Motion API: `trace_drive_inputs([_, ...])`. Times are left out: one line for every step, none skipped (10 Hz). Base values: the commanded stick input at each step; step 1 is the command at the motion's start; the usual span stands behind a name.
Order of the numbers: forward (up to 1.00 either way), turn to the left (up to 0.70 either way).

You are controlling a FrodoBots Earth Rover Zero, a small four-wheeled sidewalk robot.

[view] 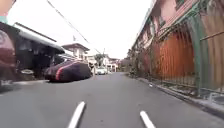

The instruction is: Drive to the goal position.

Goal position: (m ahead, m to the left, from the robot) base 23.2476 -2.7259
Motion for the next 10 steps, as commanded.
trace_drive_inputs([1.0, 0.0])
trace_drive_inputs([1.0, 0.0])
trace_drive_inputs([1.0, 0.0])
trace_drive_inputs([1.0, 0.0])
trace_drive_inputs([1.0, 0.0])
trace_drive_inputs([1.0, 0.0])
trace_drive_inputs([1.0, -0.08])
trace_drive_inputs([1.0, -0.32])
trace_drive_inputs([1.0, -0.4])
trace_drive_inputs([1.0, -0.26])
